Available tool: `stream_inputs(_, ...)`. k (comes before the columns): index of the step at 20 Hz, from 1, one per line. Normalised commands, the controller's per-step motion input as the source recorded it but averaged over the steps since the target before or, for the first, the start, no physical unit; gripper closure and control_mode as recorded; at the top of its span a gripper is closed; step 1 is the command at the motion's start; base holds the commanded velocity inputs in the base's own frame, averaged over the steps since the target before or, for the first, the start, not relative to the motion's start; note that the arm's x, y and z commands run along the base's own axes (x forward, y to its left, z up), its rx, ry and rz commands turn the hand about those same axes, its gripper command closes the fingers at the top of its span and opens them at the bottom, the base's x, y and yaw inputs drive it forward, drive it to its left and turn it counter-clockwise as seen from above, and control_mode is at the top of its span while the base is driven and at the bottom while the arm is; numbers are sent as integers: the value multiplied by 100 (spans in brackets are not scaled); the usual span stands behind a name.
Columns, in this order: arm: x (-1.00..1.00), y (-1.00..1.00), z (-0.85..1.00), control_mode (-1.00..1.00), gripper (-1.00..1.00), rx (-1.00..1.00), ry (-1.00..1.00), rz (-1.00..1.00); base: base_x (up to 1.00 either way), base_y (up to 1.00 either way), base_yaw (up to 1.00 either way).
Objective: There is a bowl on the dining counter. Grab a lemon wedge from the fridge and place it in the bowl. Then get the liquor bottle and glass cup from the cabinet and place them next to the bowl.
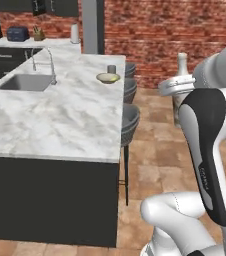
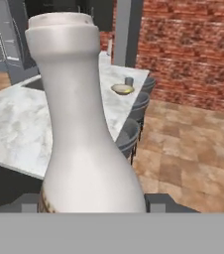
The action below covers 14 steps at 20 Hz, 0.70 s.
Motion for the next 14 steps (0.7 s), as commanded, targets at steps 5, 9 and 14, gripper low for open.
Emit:
stream_inputs(5,0,0,0,100,100,0,0,0,19,-100,44)
stream_inputs(9,0,0,0,100,100,0,0,0,23,-100,43)
stream_inputs(14,0,0,0,100,100,0,0,0,36,-100,43)
